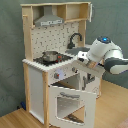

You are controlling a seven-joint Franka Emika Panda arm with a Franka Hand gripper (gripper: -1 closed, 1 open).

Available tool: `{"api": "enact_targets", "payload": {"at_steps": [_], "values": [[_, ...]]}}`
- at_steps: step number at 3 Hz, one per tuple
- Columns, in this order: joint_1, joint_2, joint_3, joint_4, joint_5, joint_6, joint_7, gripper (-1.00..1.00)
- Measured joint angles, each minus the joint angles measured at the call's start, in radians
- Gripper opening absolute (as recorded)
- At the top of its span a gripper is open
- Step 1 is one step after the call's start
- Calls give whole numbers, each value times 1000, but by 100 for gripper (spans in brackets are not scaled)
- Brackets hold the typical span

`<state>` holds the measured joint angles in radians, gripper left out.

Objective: Play with the kitchen

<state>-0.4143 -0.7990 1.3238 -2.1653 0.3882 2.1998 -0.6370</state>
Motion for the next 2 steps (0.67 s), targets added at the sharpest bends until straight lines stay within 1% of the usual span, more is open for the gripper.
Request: {"api": "enact_targets", "payload": {"at_steps": [1,2], "values": [[4,-86,-19,7,-15,-45,-10,100],[4,-114,-42,55,-80,-113,-13,100]]}}
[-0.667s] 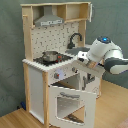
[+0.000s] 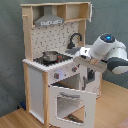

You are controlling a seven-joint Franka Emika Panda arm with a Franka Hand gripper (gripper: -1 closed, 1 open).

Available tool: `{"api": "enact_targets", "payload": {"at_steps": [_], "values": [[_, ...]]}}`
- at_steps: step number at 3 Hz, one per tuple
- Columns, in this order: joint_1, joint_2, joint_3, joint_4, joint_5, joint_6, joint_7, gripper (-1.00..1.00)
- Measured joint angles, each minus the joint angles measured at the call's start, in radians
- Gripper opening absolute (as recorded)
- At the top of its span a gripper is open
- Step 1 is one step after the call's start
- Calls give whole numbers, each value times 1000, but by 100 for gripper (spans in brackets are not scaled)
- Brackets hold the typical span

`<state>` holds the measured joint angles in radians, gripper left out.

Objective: Play with the kitchen

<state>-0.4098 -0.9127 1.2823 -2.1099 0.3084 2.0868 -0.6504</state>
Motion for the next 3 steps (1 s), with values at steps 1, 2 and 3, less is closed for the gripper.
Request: {"api": "enact_targets", "payload": {"at_steps": [1,2,3], "values": [[0,-23,2,25,-86,-44,-17,100],[0,-35,9,26,-185,-56,-39,100],[0,-52,6,31,-289,-67,-51,100]]}}
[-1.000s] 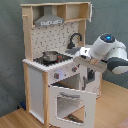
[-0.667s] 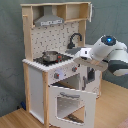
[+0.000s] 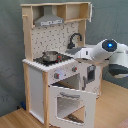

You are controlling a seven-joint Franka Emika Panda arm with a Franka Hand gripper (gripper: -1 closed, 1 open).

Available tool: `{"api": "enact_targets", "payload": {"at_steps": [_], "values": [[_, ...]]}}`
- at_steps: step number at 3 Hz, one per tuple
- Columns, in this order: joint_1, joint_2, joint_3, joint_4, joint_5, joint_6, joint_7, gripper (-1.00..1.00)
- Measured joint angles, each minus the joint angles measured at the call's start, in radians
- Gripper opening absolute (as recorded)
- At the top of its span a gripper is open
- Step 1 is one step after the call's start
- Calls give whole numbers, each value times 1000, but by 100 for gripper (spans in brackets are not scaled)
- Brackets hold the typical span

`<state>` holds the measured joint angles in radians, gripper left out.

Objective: Play with the kitchen

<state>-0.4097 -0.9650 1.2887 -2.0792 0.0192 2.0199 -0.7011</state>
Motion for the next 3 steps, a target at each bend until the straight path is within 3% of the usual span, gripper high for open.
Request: {"api": "enact_targets", "payload": {"at_steps": [1,3], "values": [[7,-37,-22,4,-92,-39,-17,100],[74,-123,-49,5,-241,-158,-27,100]]}}
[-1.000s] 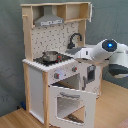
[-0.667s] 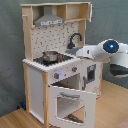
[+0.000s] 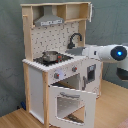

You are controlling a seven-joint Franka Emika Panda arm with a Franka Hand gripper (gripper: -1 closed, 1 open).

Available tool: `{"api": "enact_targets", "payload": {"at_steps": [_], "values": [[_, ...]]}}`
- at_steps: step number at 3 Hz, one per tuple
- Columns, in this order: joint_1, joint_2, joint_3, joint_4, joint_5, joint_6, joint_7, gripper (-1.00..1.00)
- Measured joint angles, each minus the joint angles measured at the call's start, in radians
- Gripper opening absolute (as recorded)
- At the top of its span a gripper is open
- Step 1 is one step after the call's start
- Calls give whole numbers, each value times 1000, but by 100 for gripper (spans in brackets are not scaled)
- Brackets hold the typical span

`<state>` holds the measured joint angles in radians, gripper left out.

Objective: Play with the kitchen

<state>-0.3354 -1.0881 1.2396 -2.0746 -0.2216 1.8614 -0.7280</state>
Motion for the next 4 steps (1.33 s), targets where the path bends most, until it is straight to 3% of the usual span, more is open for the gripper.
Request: {"api": "enact_targets", "payload": {"at_steps": [1,2,3,4], "values": [[52,-73,5,0,-82,-54,-5,100],[73,-147,20,0,-147,-46,-20,100],[72,-191,40,0,-194,50,-21,100],[66,-214,46,-3,-206,174,-17,100]]}}
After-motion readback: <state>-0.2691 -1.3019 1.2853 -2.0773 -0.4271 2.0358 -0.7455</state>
